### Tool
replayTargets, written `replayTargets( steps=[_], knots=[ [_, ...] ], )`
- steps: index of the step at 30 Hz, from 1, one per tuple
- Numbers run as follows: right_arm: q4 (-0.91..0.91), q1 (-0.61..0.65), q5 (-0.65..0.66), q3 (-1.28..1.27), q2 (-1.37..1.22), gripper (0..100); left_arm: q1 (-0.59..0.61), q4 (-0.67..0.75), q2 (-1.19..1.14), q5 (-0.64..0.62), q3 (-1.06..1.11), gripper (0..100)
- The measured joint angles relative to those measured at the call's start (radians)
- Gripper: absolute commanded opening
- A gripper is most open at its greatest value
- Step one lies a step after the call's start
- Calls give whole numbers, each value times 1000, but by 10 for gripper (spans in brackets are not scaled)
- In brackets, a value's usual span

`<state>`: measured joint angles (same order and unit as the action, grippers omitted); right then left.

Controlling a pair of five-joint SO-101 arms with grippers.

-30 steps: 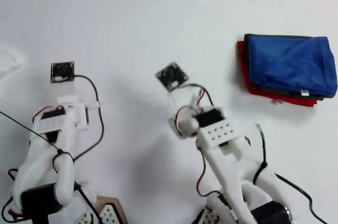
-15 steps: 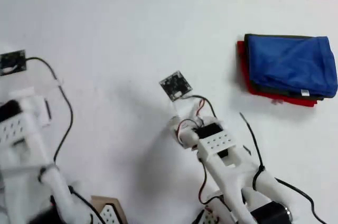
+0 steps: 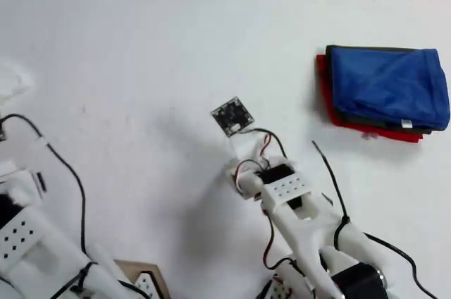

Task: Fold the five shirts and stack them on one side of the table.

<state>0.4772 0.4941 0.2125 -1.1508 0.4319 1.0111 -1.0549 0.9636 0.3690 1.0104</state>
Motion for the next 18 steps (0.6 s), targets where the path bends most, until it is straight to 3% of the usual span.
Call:
replayTargets(
  steps=[10,18],
  knots=[
    [0,23,0,0,0,24,77,123,-35,121,2,203],
    [0,23,0,0,0,24,298,219,-404,239,-144,203]
  ],
)
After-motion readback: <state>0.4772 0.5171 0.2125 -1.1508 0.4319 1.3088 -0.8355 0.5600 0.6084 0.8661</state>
